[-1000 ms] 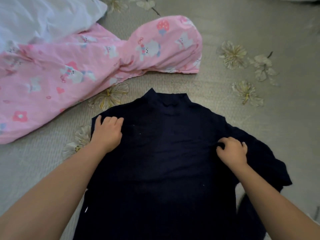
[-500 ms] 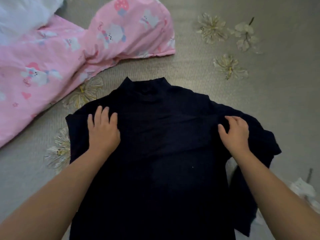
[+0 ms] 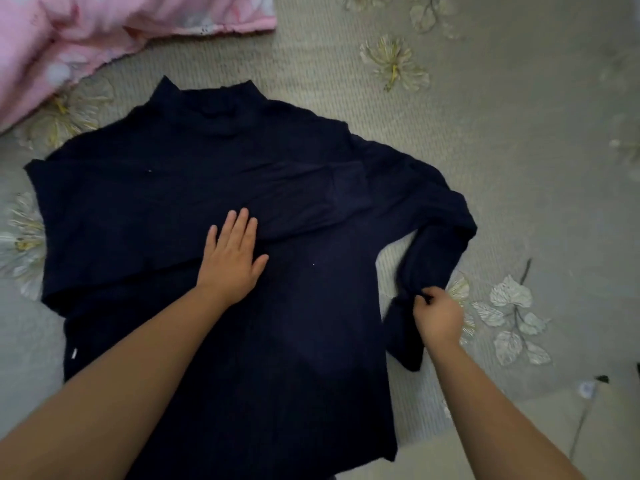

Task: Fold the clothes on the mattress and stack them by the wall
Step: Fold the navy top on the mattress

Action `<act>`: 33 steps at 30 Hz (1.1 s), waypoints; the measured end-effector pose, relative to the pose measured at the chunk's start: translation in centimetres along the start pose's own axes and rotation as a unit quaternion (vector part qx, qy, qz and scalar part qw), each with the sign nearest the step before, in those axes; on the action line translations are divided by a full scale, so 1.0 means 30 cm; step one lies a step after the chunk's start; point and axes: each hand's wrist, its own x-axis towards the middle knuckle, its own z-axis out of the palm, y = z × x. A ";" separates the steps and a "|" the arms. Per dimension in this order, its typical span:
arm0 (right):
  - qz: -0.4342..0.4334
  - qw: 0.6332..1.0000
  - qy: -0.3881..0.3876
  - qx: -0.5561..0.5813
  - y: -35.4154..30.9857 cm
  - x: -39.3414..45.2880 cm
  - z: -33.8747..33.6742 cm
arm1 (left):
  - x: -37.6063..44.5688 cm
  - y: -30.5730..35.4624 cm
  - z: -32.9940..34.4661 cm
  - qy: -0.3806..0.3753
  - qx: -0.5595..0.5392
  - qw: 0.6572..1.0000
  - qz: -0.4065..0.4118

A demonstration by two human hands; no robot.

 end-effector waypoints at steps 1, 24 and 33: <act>0.021 0.998 0.044 0.039 -0.017 0.019 -0.039 | -0.008 -0.010 -0.017 -0.003 -0.011 1.000 0.007; -0.435 0.854 -0.164 -0.233 -0.429 -0.323 0.189 | -0.409 -0.520 -0.151 0.130 -0.262 0.932 -0.214; -0.425 0.802 -0.035 -0.419 -0.474 -0.108 0.162 | -0.217 -0.499 -0.194 0.141 -0.066 0.979 -0.134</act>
